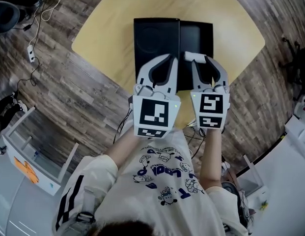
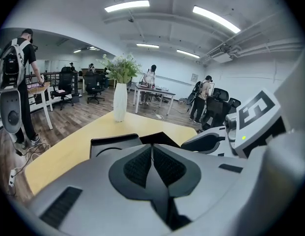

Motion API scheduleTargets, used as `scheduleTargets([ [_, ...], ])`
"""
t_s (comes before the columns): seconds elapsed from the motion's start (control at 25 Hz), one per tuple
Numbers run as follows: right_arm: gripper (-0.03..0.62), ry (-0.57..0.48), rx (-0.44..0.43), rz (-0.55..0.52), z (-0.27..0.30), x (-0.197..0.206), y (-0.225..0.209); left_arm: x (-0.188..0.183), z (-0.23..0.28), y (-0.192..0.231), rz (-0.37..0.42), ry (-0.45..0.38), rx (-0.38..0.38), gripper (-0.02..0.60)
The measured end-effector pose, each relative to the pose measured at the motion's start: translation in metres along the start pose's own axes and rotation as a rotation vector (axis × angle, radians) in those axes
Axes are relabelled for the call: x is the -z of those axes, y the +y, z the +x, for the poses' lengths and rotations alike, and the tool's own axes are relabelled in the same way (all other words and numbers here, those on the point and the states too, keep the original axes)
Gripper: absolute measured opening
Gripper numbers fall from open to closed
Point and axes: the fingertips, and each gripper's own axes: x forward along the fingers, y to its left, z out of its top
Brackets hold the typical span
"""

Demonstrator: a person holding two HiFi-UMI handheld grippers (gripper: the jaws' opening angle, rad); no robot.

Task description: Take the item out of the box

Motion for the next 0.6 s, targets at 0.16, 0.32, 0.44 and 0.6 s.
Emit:
scheduleTargets([
  [0.16, 0.167, 0.075, -0.046, -0.070, 0.011, 0.009, 0.003, 0.003, 0.005, 0.003, -0.016, 0.015, 0.003, 0.026],
  [0.32, 0.183, 0.148, -0.080, -0.130, 0.019, 0.018, 0.005, 0.006, 0.010, 0.006, -0.037, 0.030, 0.000, 0.026],
  [0.44, 0.191, 0.205, -0.101, -0.181, 0.023, 0.025, 0.006, 0.006, 0.012, 0.008, -0.050, 0.034, 0.000, 0.026],
  [0.6, 0.206, 0.264, -0.125, -0.228, 0.030, 0.033, 0.008, 0.010, 0.014, 0.010, -0.061, 0.046, 0.000, 0.027],
])
